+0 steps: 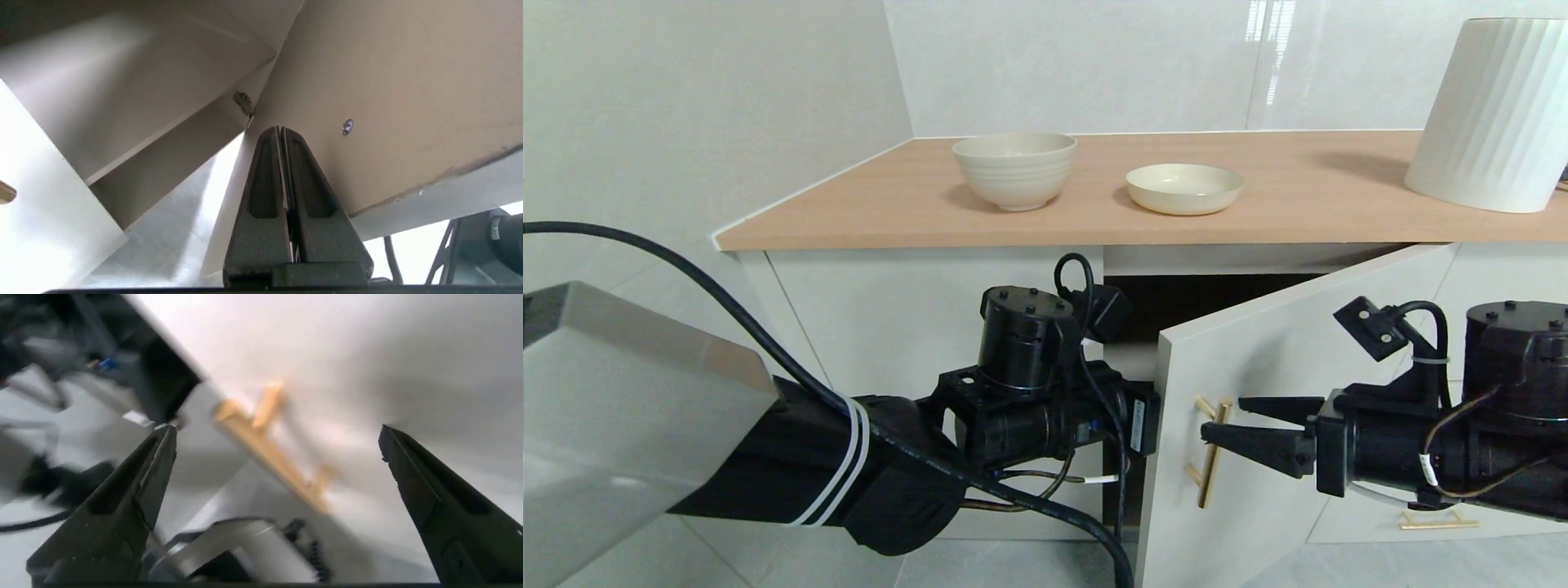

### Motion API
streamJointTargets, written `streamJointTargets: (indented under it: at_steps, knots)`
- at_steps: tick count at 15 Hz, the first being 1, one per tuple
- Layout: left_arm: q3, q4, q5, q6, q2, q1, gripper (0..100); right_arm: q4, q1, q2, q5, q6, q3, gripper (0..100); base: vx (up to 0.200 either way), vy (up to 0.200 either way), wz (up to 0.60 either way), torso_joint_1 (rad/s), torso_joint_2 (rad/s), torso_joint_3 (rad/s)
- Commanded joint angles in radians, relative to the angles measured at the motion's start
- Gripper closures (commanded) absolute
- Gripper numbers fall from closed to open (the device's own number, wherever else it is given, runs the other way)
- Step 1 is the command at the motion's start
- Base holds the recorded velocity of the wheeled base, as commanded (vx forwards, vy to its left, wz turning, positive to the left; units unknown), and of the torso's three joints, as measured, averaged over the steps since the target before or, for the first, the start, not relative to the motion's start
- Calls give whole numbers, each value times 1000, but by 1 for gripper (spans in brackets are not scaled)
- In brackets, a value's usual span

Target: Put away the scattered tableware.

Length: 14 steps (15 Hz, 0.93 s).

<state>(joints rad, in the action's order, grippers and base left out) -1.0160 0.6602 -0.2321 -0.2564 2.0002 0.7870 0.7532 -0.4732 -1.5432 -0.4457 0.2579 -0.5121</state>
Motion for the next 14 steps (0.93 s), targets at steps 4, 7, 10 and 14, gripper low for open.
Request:
streamJointTargets:
  at_steps: [4, 7, 10, 14]
  knots:
    - [11, 1, -4, -1, -8, 3, 100, -63, 1, 192, 93, -32, 72, 0, 0, 0, 0, 0, 0, 0]
    - [17, 19, -4, -1, -1, 5, 100, -258, -2, 359, 116, -32, 73, 0, 0, 0, 0, 0, 0, 0]
    - [34, 22, 0, -4, -8, 49, 100, -368, -2, 466, 124, -31, 90, 0, 0, 0, 0, 0, 0, 0]
    - [60, 84, 4, -14, 3, 106, 100, -384, -2, 509, 124, -19, 107, 0, 0, 0, 0, 0, 0, 0]
